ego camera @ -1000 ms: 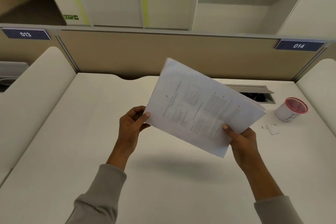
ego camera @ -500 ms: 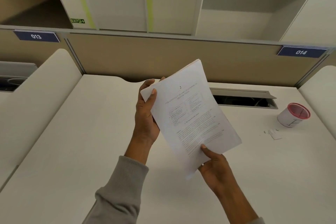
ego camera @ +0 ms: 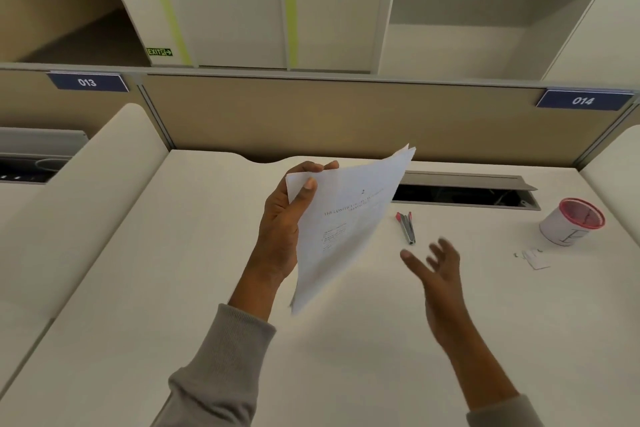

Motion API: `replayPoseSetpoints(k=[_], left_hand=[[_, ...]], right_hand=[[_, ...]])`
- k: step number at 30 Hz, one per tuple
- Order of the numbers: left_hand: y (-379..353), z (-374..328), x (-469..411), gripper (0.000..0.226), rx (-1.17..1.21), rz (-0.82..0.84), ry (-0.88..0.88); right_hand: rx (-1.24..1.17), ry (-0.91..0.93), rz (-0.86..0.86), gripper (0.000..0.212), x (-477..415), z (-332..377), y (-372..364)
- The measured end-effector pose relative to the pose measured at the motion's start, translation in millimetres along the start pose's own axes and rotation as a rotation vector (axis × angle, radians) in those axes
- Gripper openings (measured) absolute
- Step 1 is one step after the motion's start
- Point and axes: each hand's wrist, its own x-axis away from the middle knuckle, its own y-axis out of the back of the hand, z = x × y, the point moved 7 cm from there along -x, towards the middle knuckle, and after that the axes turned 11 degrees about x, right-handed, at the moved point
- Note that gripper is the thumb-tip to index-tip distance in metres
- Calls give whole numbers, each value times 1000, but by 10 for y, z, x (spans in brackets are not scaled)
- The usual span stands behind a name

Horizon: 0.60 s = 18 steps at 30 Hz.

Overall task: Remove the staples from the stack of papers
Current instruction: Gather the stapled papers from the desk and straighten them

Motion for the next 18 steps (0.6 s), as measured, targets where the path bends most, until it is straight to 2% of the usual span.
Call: replayPoseSetpoints(k=[3, 7, 10, 13, 18], left_hand=[[-7, -17, -5, 18, -37, 42, 28], [-46, -43, -7, 20, -82, 81, 62], [-43, -63, -11, 20, -88, 82, 81], [3, -80, -19, 18, -79, 76, 86], [110, -43, -53, 17, -74, 64, 72]], right_hand=[[126, 243, 146, 89, -152, 528, -40], [94, 356, 311, 71, -311, 890, -162], [-2, 379, 410, 57, -328, 971, -239], [-88, 327, 467, 41, -310, 914, -271], [-80, 292, 406, 30, -221, 815, -324]])
